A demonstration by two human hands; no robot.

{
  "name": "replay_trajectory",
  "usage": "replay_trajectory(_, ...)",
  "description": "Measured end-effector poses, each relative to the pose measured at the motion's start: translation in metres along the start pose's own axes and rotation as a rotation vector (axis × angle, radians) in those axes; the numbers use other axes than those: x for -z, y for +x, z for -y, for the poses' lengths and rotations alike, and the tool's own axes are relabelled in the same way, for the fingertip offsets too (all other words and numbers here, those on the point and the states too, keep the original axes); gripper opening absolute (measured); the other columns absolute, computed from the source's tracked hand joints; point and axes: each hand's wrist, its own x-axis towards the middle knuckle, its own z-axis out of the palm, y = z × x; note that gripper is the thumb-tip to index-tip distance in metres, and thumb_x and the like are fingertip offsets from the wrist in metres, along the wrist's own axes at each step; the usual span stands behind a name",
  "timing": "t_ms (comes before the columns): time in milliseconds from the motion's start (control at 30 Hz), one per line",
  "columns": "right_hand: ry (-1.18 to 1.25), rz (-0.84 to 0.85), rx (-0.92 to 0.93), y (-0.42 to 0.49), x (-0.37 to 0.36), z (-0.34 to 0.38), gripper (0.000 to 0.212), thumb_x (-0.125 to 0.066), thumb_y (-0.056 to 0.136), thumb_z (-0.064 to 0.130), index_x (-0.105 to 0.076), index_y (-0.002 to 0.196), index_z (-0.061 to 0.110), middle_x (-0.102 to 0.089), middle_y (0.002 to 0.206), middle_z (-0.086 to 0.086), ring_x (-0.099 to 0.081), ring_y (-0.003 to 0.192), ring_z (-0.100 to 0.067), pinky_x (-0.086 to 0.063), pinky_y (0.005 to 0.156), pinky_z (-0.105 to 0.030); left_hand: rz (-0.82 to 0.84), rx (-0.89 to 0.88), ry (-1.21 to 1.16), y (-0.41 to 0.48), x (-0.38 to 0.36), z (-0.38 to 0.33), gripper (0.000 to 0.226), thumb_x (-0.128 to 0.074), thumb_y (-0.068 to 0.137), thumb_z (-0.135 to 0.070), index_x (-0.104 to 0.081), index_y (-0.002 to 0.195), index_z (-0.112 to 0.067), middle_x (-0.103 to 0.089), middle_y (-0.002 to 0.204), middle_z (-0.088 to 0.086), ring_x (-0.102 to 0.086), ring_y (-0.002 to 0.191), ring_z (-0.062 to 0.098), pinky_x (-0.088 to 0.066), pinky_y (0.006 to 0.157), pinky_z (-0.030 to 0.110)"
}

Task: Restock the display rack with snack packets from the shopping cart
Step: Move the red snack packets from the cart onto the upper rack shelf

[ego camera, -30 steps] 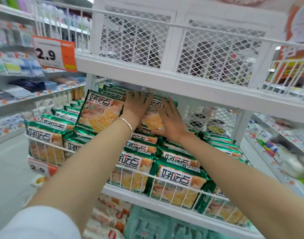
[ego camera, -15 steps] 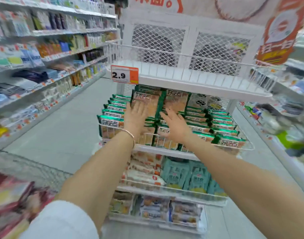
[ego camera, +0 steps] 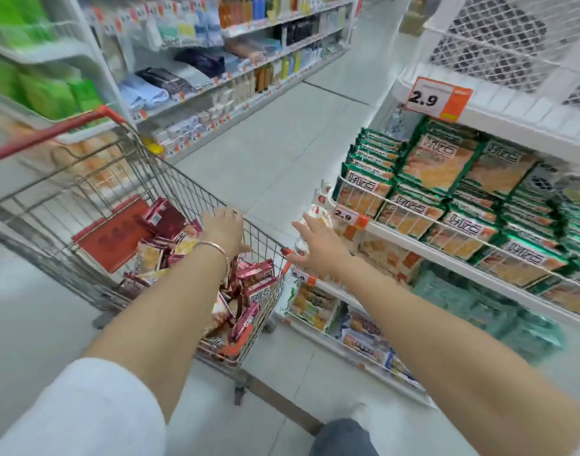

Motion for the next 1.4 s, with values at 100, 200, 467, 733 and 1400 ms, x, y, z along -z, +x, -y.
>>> replay_trajectory(100,0.033,0.105,0.066,0.026,-0.032,0.037,0.082,-0.057,0.093,0.057,-0.021,0.157,0.021,-0.012,0.165,-0.011,-0.021,0.149,-0.033,-0.018,0.122,-0.047,0.097,0.102,-0.091,-0.005,-0.039,0.045,0.090,-0.055,0.086,-0.072,-0.031,0.152,-0.017,-0.034,0.156,0.010,-0.033,0.143,0.029,-0.034,0.111,0.050)
replay_trajectory(200,0.067,0.234,0.123,0.053,-0.062,0.063,0.077,-0.061,0.095,0.045,-0.024,0.157,0.018,-0.019,0.164,-0.010,-0.026,0.148,-0.030,-0.021,0.123,-0.045,0.183,0.176,-0.198,-0.003,-0.073,0.071,0.079,-0.055,0.087,-0.069,-0.045,0.142,-0.013,-0.050,0.142,0.012,-0.049,0.130,0.032,-0.042,0.107,0.050)
replay_trajectory(467,0.008,0.634,0.183,0.135,-0.150,0.072,0.049,-0.047,0.093,0.010,-0.046,0.143,0.013,-0.057,0.138,-0.015,-0.057,0.121,-0.032,-0.049,0.102,-0.043,0.341,0.405,-0.896,0.022,-0.131,0.082,0.034,-0.049,0.102,-0.022,-0.058,0.083,0.004,-0.054,0.081,0.011,-0.054,0.066,0.021,-0.053,0.063,0.035)
replay_trajectory(733,-0.326,0.731,0.547,0.148,-0.224,0.069,0.083,-0.059,0.084,-0.010,-0.024,0.156,0.013,-0.037,0.155,-0.016,-0.042,0.136,-0.034,-0.038,0.110,-0.042,0.333,0.732,-1.467,0.027,-0.186,0.063,0.017,-0.053,0.100,-0.027,-0.060,0.095,-0.012,-0.059,0.110,0.001,-0.057,0.090,0.020,-0.055,0.090,0.042)
replay_trajectory(1400,0.552,0.693,0.083,0.247,-0.155,0.061,0.037,-0.062,0.089,0.005,-0.057,0.126,0.008,-0.063,0.124,-0.004,-0.060,0.109,-0.017,-0.051,0.093,-0.030,0.290,0.818,-1.602,0.027,-0.199,0.079,0.070,-0.080,0.068,-0.066,-0.071,0.111,-0.011,-0.075,0.106,0.005,-0.070,0.097,0.019,-0.053,0.099,0.044)
